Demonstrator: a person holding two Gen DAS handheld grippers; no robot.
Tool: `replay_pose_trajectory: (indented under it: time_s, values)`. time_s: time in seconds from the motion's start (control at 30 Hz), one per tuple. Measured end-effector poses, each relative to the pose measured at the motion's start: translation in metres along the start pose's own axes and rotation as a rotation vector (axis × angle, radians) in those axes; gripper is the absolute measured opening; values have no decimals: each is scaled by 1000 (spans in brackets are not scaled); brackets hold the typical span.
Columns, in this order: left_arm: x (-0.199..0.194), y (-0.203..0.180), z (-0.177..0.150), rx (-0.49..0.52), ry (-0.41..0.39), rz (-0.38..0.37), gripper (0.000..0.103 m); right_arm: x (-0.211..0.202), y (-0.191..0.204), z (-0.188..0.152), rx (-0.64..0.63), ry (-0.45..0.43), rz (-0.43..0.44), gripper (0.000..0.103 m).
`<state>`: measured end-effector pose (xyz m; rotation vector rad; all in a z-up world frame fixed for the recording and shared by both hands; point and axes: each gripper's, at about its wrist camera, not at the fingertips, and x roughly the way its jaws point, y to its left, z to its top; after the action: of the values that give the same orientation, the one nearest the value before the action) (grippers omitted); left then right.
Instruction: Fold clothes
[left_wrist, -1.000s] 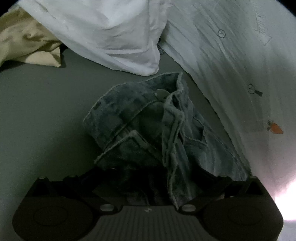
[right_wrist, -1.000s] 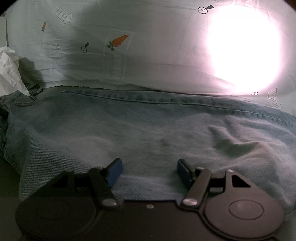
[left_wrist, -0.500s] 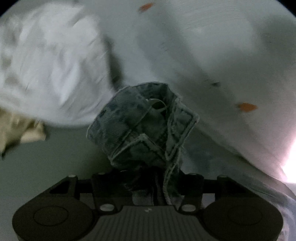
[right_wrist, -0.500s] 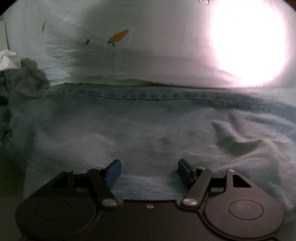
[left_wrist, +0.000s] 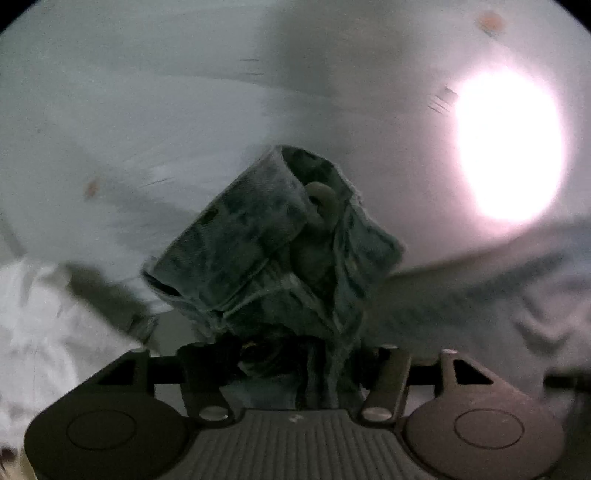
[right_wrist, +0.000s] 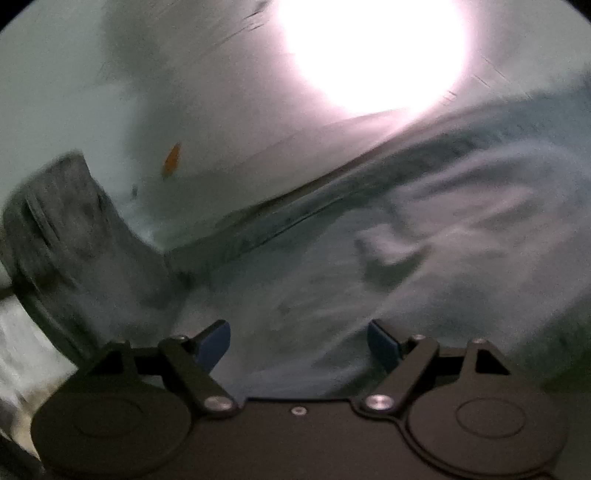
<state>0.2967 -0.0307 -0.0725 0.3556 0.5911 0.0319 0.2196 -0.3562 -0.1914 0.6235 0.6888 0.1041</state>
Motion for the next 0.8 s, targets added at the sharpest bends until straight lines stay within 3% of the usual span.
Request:
replay_pose_trajectory:
  time_s: [0.07, 0.2, 0.27, 0.33, 0.43, 0.53, 0.67, 0.8]
  values:
    - [7, -29, -3, 111, 7, -62, 89, -7, -14, 3, 78, -7, 31, 82]
    - [27, -87, -14, 344, 13, -214, 95, -11, -27, 6, 131, -10, 50, 82]
    - [46, -107, -21, 379, 103, -334, 95, -10, -29, 6, 137, -6, 53, 82]
    - [66, -112, -27, 279, 201, -479, 95, -9, -30, 5, 145, -5, 54, 82]
    - [75, -99, -29, 101, 233, -511, 95, -10, -36, 5, 166, -6, 65, 82]
    - [74, -66, -21, -83, 254, -598, 95, -10, -42, 4, 202, -8, 82, 82]
    - [57, -19, -17, -269, 217, -571, 95, -2, -47, 8, 249, -4, 101, 83]
    - [52, 18, -23, -383, 192, -440, 95, 9, -43, 22, 247, -6, 145, 84]
